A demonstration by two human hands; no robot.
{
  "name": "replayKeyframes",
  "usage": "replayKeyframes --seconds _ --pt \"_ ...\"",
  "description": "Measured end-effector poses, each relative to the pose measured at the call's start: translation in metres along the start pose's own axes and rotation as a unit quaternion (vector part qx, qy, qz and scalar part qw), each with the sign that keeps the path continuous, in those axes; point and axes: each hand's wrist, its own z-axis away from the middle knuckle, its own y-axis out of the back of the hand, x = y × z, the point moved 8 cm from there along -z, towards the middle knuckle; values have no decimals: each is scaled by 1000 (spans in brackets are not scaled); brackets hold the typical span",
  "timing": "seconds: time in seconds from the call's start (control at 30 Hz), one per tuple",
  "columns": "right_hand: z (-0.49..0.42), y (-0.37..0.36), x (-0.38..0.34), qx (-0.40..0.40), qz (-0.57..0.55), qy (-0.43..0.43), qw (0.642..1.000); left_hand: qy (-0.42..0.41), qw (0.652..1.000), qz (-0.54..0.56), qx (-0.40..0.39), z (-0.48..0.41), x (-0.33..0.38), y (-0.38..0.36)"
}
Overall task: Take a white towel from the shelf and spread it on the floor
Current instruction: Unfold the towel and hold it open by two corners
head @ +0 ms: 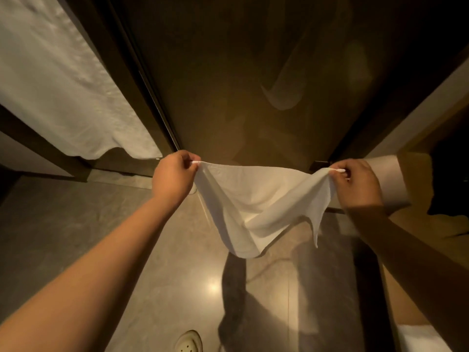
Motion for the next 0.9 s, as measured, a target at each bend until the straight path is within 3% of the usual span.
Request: replayKeyframes --seconds 0.4,0.9 --pt "-27 -82 36 102 -58 60 991 -72 993 45 77 -49 -37 -86" --pt "12 -292 211 115 -20 115 986 -131 985 13 113 -20 -228 -283"
